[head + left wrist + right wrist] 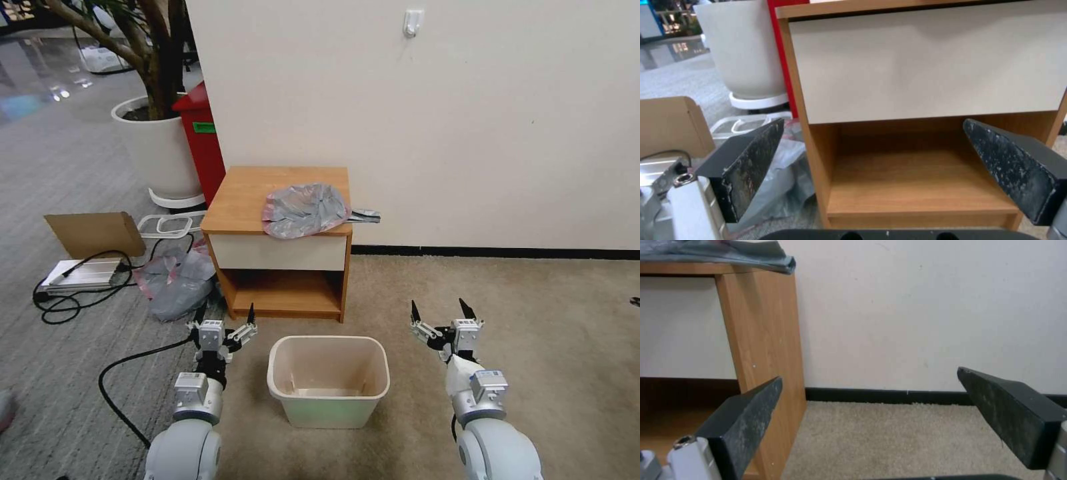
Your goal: Pick up the garbage bag from the table and place it over the trash can.
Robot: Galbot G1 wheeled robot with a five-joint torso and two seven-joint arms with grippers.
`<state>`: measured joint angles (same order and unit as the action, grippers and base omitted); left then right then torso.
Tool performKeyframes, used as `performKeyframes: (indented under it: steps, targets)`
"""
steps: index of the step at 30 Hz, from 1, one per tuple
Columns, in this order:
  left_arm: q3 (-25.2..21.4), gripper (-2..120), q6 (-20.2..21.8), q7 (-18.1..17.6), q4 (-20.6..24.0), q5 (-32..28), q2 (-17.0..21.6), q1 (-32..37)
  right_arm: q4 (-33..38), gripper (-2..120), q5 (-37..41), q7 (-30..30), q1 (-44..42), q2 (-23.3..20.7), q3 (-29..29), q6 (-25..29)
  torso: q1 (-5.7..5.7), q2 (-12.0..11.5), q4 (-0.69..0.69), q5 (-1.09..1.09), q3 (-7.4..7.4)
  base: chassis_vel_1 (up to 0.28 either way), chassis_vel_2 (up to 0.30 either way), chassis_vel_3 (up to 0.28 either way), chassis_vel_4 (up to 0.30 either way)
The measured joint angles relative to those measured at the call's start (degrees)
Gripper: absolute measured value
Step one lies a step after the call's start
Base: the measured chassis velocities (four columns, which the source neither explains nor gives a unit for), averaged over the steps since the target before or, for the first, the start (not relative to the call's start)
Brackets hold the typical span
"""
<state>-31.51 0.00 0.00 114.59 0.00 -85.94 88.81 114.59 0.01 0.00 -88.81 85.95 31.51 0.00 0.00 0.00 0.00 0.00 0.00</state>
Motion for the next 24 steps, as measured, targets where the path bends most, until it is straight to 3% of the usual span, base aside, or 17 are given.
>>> performKeyframes:
  steps: [24]
  targets:
    - [0.0,100,0.0,0.0,0.0,0.0,0.0,0.0,0.0,100,0.0,0.0,0.0,0.0,0.0,0.0,0.0,0.0,0.0,0.0,0.0,0.0,0.0,0.0,0.0]
